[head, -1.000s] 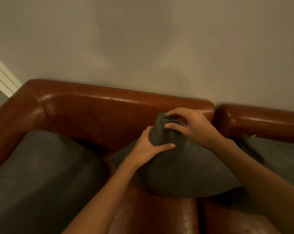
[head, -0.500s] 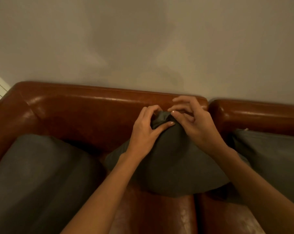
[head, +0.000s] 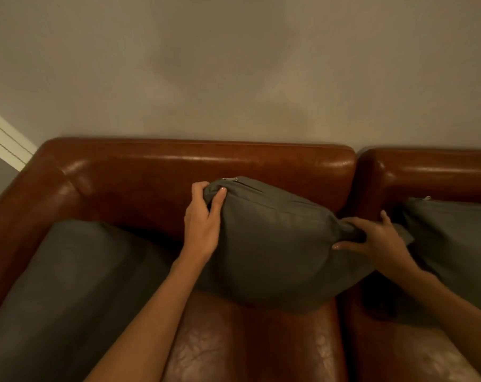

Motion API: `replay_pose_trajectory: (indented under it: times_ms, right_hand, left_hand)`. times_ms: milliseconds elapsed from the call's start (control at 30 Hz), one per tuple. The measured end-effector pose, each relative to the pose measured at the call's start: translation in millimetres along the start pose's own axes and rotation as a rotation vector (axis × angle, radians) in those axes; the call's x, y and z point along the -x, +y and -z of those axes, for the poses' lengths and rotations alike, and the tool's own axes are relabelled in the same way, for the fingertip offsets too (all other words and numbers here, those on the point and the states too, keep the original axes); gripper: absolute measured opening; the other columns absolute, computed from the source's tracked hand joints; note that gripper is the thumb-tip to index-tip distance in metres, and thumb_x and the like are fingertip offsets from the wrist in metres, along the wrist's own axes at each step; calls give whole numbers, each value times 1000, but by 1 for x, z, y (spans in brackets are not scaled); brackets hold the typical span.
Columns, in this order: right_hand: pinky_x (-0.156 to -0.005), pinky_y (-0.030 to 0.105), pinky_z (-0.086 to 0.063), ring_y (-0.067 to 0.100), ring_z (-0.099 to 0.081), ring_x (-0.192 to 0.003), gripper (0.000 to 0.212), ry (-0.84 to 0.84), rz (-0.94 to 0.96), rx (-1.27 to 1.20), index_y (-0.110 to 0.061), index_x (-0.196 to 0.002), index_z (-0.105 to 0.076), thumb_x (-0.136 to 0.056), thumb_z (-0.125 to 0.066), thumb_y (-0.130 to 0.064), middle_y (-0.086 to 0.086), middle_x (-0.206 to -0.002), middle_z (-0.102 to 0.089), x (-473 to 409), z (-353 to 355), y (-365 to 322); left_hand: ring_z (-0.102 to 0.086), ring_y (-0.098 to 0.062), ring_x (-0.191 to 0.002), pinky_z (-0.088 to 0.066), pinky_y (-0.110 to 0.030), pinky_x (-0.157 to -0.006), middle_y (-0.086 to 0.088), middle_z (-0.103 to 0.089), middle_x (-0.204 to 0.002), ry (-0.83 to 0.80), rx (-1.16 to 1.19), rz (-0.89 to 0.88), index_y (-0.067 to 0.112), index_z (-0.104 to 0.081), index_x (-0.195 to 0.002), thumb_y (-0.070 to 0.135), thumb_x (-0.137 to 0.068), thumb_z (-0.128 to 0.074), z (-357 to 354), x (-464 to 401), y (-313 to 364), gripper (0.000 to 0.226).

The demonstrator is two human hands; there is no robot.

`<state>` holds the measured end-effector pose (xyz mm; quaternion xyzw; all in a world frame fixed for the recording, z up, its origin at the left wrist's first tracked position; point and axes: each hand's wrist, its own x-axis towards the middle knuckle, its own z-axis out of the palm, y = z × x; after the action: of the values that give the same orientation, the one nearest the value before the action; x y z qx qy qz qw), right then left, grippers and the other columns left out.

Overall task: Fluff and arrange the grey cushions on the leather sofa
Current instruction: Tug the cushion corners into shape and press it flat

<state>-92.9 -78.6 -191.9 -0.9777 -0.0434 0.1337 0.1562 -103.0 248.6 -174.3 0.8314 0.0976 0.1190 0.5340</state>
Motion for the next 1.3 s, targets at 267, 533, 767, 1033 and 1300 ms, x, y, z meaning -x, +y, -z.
replay_pose_trajectory:
  times_ms: [267, 533, 767, 1033, 1300]
  right_hand:
    - [-118, 46, 5, 21, -37, -140, 43, 134, 126, -57, -25, -135, -52, -94, -59, -36, 1, -141, -53, -38, 22, -8]
    - [-120, 49, 1, 13, -7, -148, 44, 467, 171, -128, -15, -147, -40, -104, -34, -23, 2, -157, -31, -41, -82, -40]
    - [-120, 44, -8, 18, -17, -148, 54, 354, 354, 267, -27, -154, -21, -104, -22, -48, -1, -161, -18, -66, -108, -40]
    - [-121, 42, -3, 17, -10, -150, 66, 312, 268, 358, -35, -156, -7, -98, -14, -66, -3, -163, -12, -91, -69, 66]
    - [-121, 40, 1, 17, -5, -150, 64, 359, 282, 299, -35, -155, -5, -99, -14, -63, -3, -163, -9, -119, -79, 75]
  left_hand:
    - [-56, -23, -107, -46, -38, -89, -2, -56, -115, -15, -76, 194, 18, -40, -122, 38, -102, -42, 2, -47, -23, 29]
    - [-2, -30, -149, 0, -59, -114, -14, -15, -160, 53, -747, -270, 19, -17, -153, 38, -102, -31, -61, -5, -50, 56]
    - [-13, -28, -148, 0, -66, -112, 2, -16, -160, -315, -1078, -716, 37, -19, -152, 59, -97, -25, -98, -12, -88, 59]
    - [-8, -36, -147, 5, -71, -108, -1, -19, -159, -241, -1065, -729, 42, -21, -149, 69, -93, -20, -92, -56, -112, 63]
    - [-3, -30, -148, 6, -69, -109, -1, -13, -161, -228, -987, -662, 35, -9, -153, 69, -93, -18, -101, -68, -119, 70]
